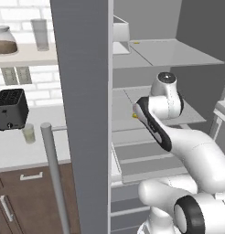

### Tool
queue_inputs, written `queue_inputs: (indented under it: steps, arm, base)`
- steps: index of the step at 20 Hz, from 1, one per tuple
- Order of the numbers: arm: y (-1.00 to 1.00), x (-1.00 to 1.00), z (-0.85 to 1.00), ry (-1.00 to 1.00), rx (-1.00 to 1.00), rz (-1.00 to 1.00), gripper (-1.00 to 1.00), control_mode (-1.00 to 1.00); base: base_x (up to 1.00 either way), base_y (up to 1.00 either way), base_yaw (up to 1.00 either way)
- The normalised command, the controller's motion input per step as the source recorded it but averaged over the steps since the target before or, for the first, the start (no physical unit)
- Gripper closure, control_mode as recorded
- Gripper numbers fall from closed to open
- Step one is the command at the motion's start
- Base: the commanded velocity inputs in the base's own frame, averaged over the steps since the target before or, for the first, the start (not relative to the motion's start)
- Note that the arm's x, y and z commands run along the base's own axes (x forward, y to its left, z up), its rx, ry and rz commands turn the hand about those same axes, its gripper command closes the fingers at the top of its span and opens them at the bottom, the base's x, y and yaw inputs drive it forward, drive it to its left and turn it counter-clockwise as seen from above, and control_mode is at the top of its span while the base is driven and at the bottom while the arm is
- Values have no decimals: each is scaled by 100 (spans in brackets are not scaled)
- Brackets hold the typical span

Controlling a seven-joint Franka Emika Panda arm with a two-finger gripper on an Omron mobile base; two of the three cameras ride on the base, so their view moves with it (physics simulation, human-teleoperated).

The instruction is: Grab a lemon wedge from the fridge and one ice cube from the ice bowl, and put them in the glass of lemonade.

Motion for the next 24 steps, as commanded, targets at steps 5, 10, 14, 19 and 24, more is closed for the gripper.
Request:
queue_inputs:
  steps: [5,10,14,19,24]
  arm:
    - [0,14,-50,0,0,0,-100,-100]
    - [0,19,-47,0,0,0,-100,-100]
    - [0,30,-4,0,0,0,-100,-100]
    - [0,26,11,0,0,0,-100,-100]
    - [0,43,2,0,0,0,-100,-100]
  base:
    - [0,0,0]
    - [0,0,0]
    - [0,0,0]
    - [0,0,0]
    - [0,0,0]
